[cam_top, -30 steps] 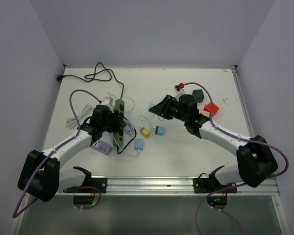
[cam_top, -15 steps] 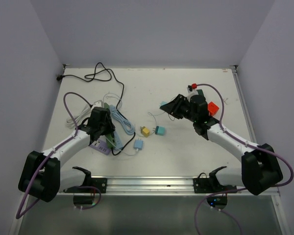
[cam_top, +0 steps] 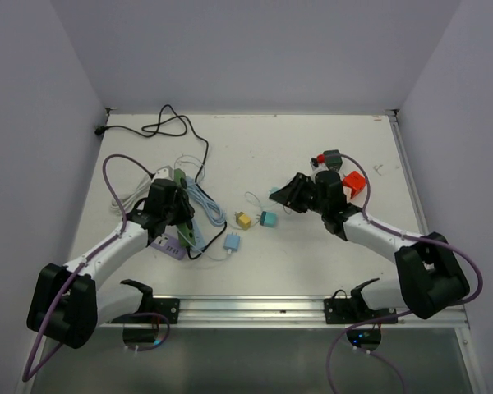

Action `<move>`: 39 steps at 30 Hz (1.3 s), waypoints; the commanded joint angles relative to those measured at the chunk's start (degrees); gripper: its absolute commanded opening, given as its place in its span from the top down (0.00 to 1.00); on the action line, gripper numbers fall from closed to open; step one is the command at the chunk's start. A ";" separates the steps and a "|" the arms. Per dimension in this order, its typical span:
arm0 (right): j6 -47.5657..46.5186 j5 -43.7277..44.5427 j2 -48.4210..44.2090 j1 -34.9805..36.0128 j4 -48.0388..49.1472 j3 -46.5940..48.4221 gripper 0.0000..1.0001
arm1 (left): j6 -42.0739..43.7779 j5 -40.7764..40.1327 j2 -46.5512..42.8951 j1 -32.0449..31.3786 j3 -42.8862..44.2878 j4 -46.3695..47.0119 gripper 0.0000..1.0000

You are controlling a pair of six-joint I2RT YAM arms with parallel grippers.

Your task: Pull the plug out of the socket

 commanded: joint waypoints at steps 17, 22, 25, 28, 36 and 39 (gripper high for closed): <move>-4.92 -1.81 3.17 -2.27 0.70 -5.09 0.31 | 4.36 4.83 -1.62 -0.11 6.44 3.44 1.00; -8.96 3.19 -2.89 -2.80 -8.35 -3.60 0.23 | 4.97 6.58 -1.00 -0.03 8.03 5.01 1.00; -11.85 7.05 -7.20 -3.15 -14.59 -2.63 0.22 | 5.76 9.66 -0.30 -0.11 8.90 7.83 1.00; -14.76 10.23 -11.41 -3.15 -20.83 -1.84 0.20 | 6.38 12.29 0.93 -0.20 9.78 10.90 1.00; -19.42 13.75 -19.77 -3.68 -25.58 -3.25 0.18 | 7.78 18.88 8.47 -0.82 11.98 22.59 1.00; -21.18 14.28 -20.83 -3.77 -26.82 -3.42 0.18 | 8.93 21.17 11.99 -1.08 13.39 26.10 0.99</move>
